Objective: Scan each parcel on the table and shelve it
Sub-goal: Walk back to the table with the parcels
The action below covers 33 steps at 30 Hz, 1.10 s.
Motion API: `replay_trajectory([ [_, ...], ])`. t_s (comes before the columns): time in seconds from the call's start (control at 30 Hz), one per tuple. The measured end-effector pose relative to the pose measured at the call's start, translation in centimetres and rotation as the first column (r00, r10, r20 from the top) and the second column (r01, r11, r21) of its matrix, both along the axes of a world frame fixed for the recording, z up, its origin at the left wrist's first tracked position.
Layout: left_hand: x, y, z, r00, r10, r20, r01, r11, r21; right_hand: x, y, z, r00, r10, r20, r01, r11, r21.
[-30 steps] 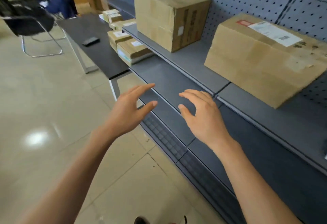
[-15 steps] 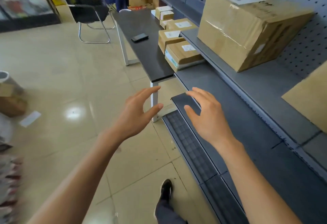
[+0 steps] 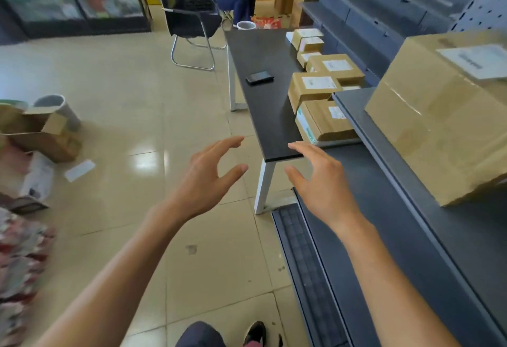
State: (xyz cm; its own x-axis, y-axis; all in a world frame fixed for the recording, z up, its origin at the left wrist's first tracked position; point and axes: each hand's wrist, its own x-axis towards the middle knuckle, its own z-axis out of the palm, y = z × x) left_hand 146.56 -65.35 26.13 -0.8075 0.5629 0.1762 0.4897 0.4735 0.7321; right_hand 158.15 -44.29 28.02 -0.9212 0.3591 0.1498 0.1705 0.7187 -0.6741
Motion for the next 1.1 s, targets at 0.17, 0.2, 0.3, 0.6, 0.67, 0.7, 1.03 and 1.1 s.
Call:
replay_trajectory([
  [0.17, -6.1, 0.2, -0.8, 0.999, 0.050, 0.021, -0.050, 0.999, 0.013, -7.1, 0.6, -0.6, 0.999, 0.036, 0.031, -0.037, 0.999, 0.005],
  [0.2, -7.5, 0.2, -1.0, 0.998, 0.056, 0.026, -0.057, 0.998, 0.018, -8.6, 0.7, -0.7, 0.999, 0.046, 0.026, -0.046, 0.999, 0.004],
  [0.3, -12.3, 0.0, -1.5, 0.997, 0.067, 0.041, -0.068, 0.997, 0.027, -13.4, 0.7, -1.0, 0.998, 0.068, 0.018, -0.068, 0.997, 0.028],
  [0.6, -27.1, 0.2, -0.5, 0.998, 0.036, 0.055, -0.038, 0.999, 0.033, -27.2, 0.7, -0.6, 1.000, -0.021, 0.015, 0.020, 1.000, 0.022],
  [0.67, -29.8, 0.7, -0.3, 0.999, 0.020, 0.049, -0.022, 0.999, 0.027, -29.4, 1.0, -1.0, 0.999, -0.035, 0.018, 0.035, 0.999, 0.001],
  [0.7, -30.9, 1.1, -0.2, 0.999, 0.016, 0.047, -0.018, 1.000, 0.025, -30.4, 1.2, -1.2, 0.999, -0.036, 0.026, 0.036, 0.999, -0.006],
  [1.03, -42.3, 6.5, -1.9, 0.997, -0.030, 0.065, 0.031, 0.999, -0.025, -41.7, 6.6, -4.2, 0.997, -0.064, 0.039, 0.065, 0.997, -0.028],
  [1.1, -44.7, 7.6, -2.0, 0.998, -0.028, 0.064, 0.031, 0.999, -0.042, -44.2, 7.8, -4.7, 0.997, -0.068, 0.035, 0.069, 0.997, -0.027],
])
